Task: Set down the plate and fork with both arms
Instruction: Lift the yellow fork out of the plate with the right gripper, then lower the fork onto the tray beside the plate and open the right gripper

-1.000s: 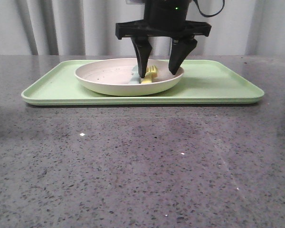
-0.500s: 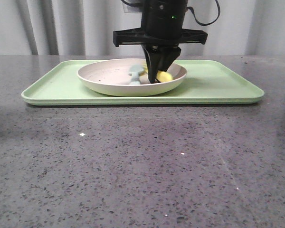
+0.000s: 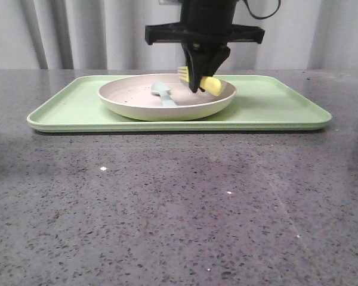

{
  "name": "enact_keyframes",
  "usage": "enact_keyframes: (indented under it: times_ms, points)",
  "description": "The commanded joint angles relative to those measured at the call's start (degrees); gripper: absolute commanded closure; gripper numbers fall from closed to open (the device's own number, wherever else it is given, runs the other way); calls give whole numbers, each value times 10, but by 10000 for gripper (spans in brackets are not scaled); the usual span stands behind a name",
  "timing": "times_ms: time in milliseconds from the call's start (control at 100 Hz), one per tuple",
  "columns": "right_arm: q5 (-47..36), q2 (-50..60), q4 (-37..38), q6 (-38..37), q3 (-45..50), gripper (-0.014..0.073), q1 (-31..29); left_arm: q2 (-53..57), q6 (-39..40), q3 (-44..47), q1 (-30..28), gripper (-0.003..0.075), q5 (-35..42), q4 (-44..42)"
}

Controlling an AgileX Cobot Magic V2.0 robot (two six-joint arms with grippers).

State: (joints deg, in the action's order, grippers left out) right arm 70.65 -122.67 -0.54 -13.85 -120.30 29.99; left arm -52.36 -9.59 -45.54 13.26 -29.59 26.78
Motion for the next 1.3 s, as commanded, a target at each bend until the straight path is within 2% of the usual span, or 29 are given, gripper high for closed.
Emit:
enact_keyframes:
  times_ms: [0, 360, 560, 950, 1050, 1240, 1290]
  points:
    - [65, 38, 5, 2, -50, 662, -18, 9, 3, -16, 1, 347, 24, 14]
    - [65, 96, 28, 13, -54, 662, -74, 9, 3, -16, 1, 347, 24, 14]
    - [65, 108, 34, 17, -9, 662, -98, 9, 3, -16, 1, 347, 24, 14]
    - [58, 110, 45, 16, 84, 648, -97, 9, 3, -16, 1, 347, 25, 14]
    - [58, 110, 45, 16, 85, 564, -97, 9, 3, -16, 1, 347, 25, 14]
    - [61, 110, 45, 14, 85, 243, -97, 9, 3, -16, 1, 347, 25, 14]
    - [62, 110, 45, 12, 85, 188, -97, 9, 3, -16, 1, 347, 25, 14]
